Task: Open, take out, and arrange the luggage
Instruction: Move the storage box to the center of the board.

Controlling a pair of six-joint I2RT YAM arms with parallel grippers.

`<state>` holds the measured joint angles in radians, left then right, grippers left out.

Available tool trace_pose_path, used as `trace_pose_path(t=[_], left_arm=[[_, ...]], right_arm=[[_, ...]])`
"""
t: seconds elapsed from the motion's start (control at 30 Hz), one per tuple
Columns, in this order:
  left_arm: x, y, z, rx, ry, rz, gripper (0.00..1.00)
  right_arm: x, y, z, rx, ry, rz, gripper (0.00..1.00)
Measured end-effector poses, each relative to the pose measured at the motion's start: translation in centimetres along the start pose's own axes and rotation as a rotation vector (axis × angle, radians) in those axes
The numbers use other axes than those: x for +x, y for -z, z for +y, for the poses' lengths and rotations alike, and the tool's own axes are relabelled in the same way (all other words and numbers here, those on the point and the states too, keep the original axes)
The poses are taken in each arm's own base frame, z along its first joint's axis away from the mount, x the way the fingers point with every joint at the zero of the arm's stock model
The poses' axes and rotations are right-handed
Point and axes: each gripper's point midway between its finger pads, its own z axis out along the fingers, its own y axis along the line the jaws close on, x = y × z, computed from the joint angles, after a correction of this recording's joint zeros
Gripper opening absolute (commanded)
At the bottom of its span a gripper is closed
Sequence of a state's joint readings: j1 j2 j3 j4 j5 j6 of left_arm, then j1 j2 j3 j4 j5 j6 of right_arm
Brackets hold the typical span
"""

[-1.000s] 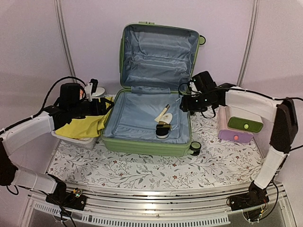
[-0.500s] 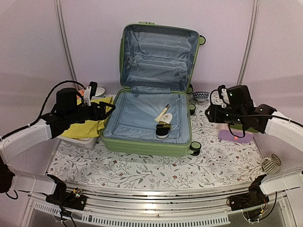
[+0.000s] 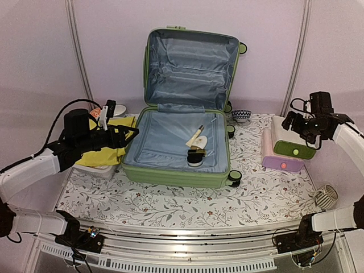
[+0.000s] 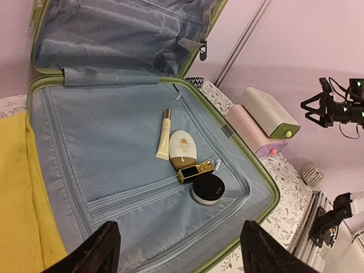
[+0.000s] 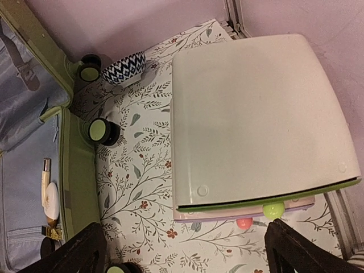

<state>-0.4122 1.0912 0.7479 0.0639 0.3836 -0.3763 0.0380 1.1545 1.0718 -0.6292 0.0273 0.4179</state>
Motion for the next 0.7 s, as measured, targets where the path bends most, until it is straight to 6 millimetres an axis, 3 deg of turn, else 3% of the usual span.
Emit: trace_pose_path(t=[0.13, 0.33, 0.5, 0.7], left_arm=[[-0.1, 0.4, -0.2, 0.003, -0.013, -0.009, 0.76], [0.5, 0.8, -0.1, -0.003, -0.008, 0.001, 0.76], [0.8, 0.7, 0.0, -0.005, -0.004, 0.011, 0.76], [1.1, 0.2, 0.2, -0.007, 0.007, 0.028, 0.76]], right_arm=[[-3.1, 0.0, -1.8, 0.015, -0.032, -0.005, 0.99], [-7.9, 0.0, -8.1, 0.105, -0.13, -0.051, 0.99], [-7.4, -1.7, -11.0, 0.153, -0.154, -0.001, 0.99], [-6.3, -2.4, -14.0, 0.194, -0.192, 0.027, 0.99]])
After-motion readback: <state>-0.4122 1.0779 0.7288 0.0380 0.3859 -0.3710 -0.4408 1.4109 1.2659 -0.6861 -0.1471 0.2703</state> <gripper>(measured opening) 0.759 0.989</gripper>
